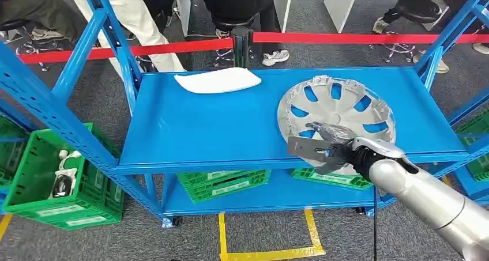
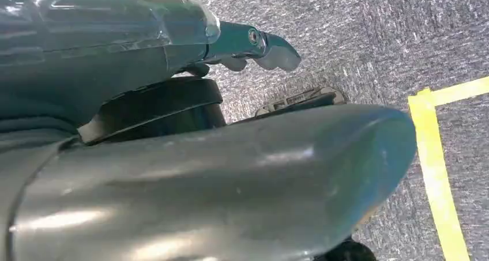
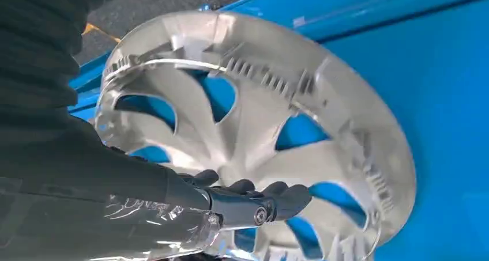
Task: Take the parts from the cabinet and place them on the table.
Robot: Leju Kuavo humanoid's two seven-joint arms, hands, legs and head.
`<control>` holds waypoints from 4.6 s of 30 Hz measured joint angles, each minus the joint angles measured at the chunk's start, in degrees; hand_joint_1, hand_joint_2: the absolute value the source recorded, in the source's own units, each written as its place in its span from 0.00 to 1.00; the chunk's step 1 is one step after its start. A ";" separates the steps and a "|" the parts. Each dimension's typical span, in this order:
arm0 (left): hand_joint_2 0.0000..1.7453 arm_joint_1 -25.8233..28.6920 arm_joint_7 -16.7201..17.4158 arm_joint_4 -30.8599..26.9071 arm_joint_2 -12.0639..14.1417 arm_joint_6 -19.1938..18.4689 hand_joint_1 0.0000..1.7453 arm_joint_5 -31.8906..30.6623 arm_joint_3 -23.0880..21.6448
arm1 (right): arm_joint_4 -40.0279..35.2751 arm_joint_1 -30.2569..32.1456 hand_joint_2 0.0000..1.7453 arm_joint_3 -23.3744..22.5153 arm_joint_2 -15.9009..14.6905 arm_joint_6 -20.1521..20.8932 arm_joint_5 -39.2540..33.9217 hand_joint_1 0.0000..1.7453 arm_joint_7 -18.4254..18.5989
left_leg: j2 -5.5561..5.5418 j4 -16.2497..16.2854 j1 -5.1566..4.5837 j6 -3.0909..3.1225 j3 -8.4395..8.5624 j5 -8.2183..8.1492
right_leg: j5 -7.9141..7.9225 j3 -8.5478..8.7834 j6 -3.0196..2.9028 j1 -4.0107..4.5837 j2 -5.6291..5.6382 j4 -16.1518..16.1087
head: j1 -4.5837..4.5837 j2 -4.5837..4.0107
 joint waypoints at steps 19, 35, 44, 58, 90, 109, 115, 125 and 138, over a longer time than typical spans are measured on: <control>0.00 0.01 0.24 0.00 -0.02 0.02 0.00 0.07 -0.02 | 10.45 -1.79 1.00 5.64 1.07 12.17 11.38 0.00 0.00 | -0.69 0.01 0.00 0.00 -0.04 0.02 | -0.04 0.06 0.05 -0.01 -0.26 -0.01 | 0.00 0.00; 0.00 0.01 0.74 0.00 -0.09 0.22 0.00 0.04 -0.39 | 12.54 3.04 1.00 -6.15 6.34 24.70 27.52 1.00 0.02 | -1.08 0.02 0.01 0.09 0.18 0.14 | -0.06 0.52 0.15 -0.02 -0.63 -0.23 | 0.02 0.00; 0.00 0.01 0.83 0.00 -0.07 0.20 0.00 -0.02 -0.39 | 12.52 3.16 1.00 -8.07 7.52 24.09 26.40 1.00 0.02 | -1.09 0.02 0.03 0.09 0.24 0.13 | -0.07 0.61 0.15 -0.01 -0.64 -0.27 | 0.04 0.00; 0.00 0.01 0.59 0.00 -0.07 0.57 0.00 -0.02 -0.46 | 12.50 3.27 1.00 -8.63 8.39 22.62 24.72 1.00 0.02 | -1.09 0.02 0.03 0.11 0.33 0.15 | -0.03 0.70 0.20 -0.01 -0.61 -0.31 | 0.04 0.00; 0.00 0.05 -0.42 0.00 -0.07 2.69 0.00 1.44 -0.44 | 0.33 4.68 1.00 -14.21 5.22 -36.28 16.02 1.00 -15.19 | -1.22 0.02 0.01 0.16 0.06 0.11 | 0.01 0.46 0.26 -0.02 -0.65 -0.32 | 0.07 0.00; 0.00 0.05 0.39 0.00 -0.15 2.62 0.00 0.92 -0.44 | -4.57 7.94 1.00 -19.50 3.85 -38.47 16.79 1.00 -15.41 | -1.23 0.03 0.00 0.16 0.04 0.11 | 0.00 0.43 0.26 -0.03 -0.64 -0.32 | 0.07 0.00; 0.00 0.04 -0.13 0.00 -0.26 2.62 0.00 0.66 -0.44 | -7.76 9.75 1.00 -23.15 3.56 -41.14 17.07 1.00 -17.49 | -1.10 0.03 0.00 0.16 0.02 0.11 | 0.00 0.41 0.26 -0.03 -0.62 -0.32 | 0.07 0.00; 0.00 0.04 0.13 0.00 -0.33 2.60 0.00 0.66 -0.44 | -11.30 10.88 1.00 -26.91 4.20 -43.80 13.31 1.00 -21.07 | -0.91 0.03 0.00 0.16 0.00 0.11 | 0.00 0.38 0.26 -0.03 -0.62 -0.32 | 0.07 0.00; 0.00 0.04 -0.28 0.00 -0.33 2.60 0.00 0.66 -0.44 | -16.48 11.43 1.00 -28.98 6.08 -46.34 7.84 1.00 -25.55 | -0.72 0.03 0.00 0.16 0.01 0.11 | 0.00 0.35 0.27 -0.03 -0.52 -0.32 | 0.07 0.00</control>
